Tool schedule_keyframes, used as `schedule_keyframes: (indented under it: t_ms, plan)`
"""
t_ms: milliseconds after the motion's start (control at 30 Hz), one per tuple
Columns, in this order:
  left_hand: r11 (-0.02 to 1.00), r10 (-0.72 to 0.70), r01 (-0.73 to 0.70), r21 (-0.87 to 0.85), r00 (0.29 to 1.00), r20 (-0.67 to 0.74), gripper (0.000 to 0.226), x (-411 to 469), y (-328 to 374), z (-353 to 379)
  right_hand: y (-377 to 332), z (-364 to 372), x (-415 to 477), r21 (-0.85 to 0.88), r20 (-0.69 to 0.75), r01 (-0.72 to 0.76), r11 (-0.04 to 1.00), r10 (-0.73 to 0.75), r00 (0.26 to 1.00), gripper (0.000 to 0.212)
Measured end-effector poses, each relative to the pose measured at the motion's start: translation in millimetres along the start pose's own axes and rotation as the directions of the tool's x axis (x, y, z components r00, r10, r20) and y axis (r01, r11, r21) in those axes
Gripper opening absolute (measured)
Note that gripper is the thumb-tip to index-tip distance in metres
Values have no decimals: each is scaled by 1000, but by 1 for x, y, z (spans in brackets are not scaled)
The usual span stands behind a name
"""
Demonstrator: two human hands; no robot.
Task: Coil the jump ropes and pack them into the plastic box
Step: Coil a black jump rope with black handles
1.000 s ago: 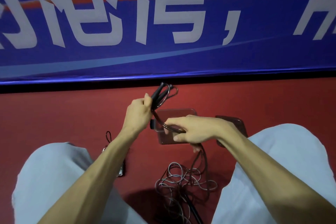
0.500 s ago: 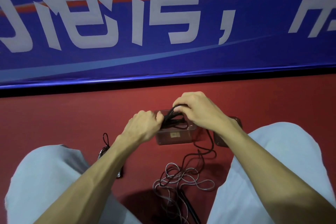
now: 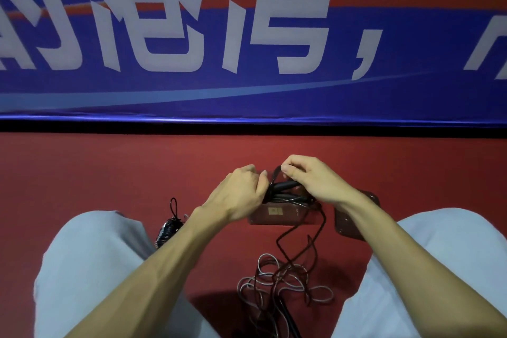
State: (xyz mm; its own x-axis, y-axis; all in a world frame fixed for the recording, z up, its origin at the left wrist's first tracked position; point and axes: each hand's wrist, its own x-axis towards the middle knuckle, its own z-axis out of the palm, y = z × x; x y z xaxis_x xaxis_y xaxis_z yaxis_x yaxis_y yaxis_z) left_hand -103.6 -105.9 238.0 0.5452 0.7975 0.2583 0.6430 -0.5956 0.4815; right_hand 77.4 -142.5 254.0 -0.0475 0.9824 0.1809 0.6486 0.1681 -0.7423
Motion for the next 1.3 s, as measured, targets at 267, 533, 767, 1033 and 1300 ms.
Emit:
schedule_keyframes:
  t_ms: [267, 533, 767, 1033, 1300]
  plan:
    - [993, -31, 33, -115, 999, 19, 57, -3, 6, -3, 11, -4, 2, 62, -116, -71, 996, 78, 990, 22]
    - [966, 99, -33, -257, 963, 250, 25, -6, 2, -9, 6, -9, 0, 147, -54, -125, 981, 135, 989, 18]
    - [538, 13, 192, -821, 972, 235, 42, -1, 8, -24, -7, -28, -1, 878, 52, -158, 451, 239, 970, 48]
    - [453, -100, 204, -868, 979, 178, 50, 4, 4, -26, -13, -15, -6, 710, 218, -257, 656, 142, 966, 19]
    - [471, -231, 287, -834, 953, 197, 12, 9, 1, -15, -20, -10, -19, 86, 538, -295, 951, 205, 817, 21]
